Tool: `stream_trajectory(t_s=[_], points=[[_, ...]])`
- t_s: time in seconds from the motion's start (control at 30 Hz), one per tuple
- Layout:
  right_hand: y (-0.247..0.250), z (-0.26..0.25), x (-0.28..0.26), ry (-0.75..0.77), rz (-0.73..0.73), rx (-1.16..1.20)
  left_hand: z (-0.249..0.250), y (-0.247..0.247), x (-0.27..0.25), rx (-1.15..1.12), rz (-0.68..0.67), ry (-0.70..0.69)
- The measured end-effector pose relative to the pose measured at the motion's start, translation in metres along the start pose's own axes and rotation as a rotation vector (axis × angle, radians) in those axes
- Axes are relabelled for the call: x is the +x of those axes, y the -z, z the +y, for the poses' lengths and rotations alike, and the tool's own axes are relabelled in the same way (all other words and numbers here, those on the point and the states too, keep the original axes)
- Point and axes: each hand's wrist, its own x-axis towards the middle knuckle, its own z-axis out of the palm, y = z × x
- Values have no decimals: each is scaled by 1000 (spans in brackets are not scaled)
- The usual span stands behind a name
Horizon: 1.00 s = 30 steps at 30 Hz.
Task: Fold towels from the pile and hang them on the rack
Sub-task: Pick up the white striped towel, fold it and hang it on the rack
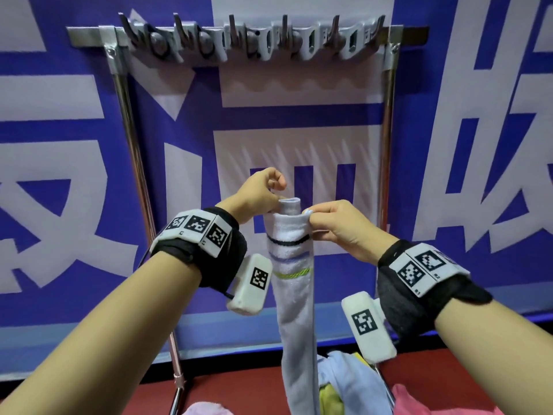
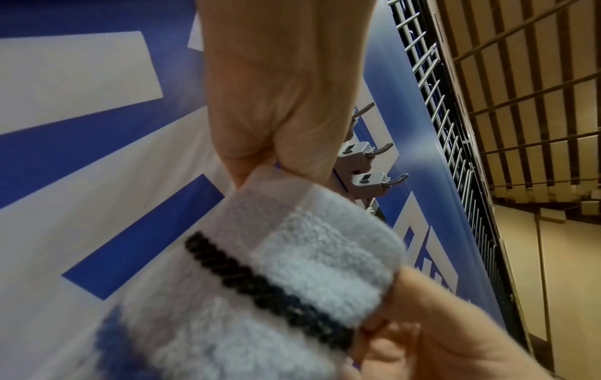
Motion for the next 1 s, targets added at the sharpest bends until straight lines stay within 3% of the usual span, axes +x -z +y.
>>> stream_trajectory(t_s=[0.13, 0.33, 0.43, 0.57, 1.0], points=[[3, 7, 5, -7, 240, 66, 2, -5, -5, -102, -15, 8], [-3, 11, 8, -34, 419, 102, 6, -21, -6, -199, 89, 36], [-5, 13, 9, -21, 468, 132, 8, -26, -5, -240, 130, 53], [-4, 15, 12, -34, 534, 160, 11, -30, -7, -263, 87, 36], [-1, 15, 12, -31, 556, 51, 14, -29, -6, -217, -42, 1]])
